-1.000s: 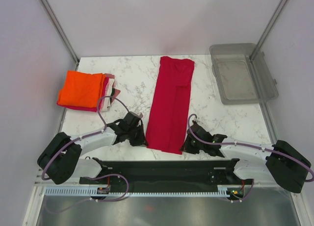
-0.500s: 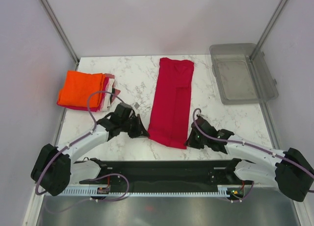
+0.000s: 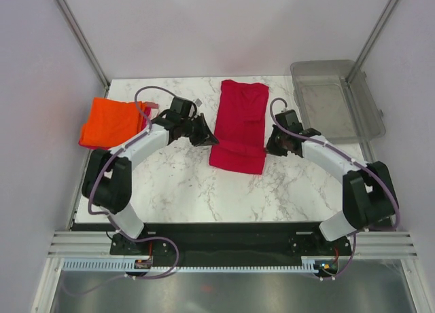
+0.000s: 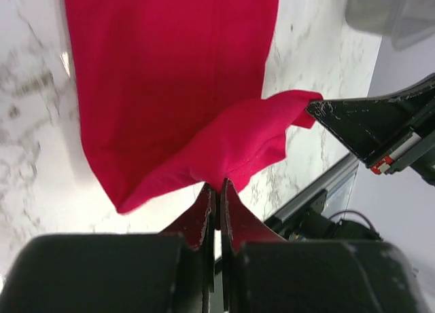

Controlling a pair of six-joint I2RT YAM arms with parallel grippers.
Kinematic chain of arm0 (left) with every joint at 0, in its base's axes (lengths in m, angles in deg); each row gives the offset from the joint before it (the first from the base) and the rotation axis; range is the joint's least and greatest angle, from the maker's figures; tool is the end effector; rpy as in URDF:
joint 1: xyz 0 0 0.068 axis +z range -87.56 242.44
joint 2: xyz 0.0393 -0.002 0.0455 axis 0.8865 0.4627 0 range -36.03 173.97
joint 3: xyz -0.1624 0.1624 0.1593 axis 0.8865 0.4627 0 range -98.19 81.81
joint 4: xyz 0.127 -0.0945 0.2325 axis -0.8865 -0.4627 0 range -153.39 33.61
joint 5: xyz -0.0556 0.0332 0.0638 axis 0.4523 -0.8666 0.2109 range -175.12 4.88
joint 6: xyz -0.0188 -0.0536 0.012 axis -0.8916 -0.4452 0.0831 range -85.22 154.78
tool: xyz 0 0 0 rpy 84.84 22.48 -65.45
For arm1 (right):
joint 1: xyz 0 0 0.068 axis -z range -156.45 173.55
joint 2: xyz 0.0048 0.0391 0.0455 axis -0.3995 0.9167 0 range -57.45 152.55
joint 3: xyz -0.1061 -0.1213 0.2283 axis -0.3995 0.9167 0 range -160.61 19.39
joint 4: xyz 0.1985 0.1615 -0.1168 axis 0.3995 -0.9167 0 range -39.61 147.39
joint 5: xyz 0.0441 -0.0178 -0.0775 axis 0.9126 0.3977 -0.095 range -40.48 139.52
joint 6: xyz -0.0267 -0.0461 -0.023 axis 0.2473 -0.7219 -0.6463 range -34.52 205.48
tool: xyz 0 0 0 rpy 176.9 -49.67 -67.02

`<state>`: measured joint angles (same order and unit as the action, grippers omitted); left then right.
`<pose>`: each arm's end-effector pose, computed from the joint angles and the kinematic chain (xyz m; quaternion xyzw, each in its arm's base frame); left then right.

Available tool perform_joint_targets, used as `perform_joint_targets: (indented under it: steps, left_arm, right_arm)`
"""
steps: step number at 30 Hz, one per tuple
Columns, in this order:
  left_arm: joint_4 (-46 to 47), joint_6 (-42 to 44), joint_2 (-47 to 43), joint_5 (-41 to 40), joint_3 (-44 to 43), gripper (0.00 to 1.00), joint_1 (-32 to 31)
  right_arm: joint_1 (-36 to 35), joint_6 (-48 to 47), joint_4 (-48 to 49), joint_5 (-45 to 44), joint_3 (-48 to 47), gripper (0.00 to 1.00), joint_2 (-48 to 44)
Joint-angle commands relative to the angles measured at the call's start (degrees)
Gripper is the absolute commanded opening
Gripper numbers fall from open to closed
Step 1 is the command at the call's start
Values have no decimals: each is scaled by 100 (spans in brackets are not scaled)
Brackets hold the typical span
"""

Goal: Fold and stack the t-shirts

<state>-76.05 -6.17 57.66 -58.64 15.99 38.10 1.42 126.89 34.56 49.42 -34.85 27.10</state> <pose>0.3346 -0.1717 0.2305 -0.0490 0.9098 -0.3700 0.1818 0.2998 0.1218 0.2082 0.1592 0.9353 0.1657 0.2691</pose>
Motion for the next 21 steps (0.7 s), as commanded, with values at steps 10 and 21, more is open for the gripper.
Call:
perform_joint_targets:
  steps: [10, 21]
  left_arm:
    - [-548, 289, 2144, -232, -2391, 2, 280]
    - [-635, 289, 3041, 314, -3463, 55, 588]
  right_arm:
    - [631, -511, 77, 405, -1957, 0, 2047]
    - [886, -310, 129, 135, -2794, 66, 2690]
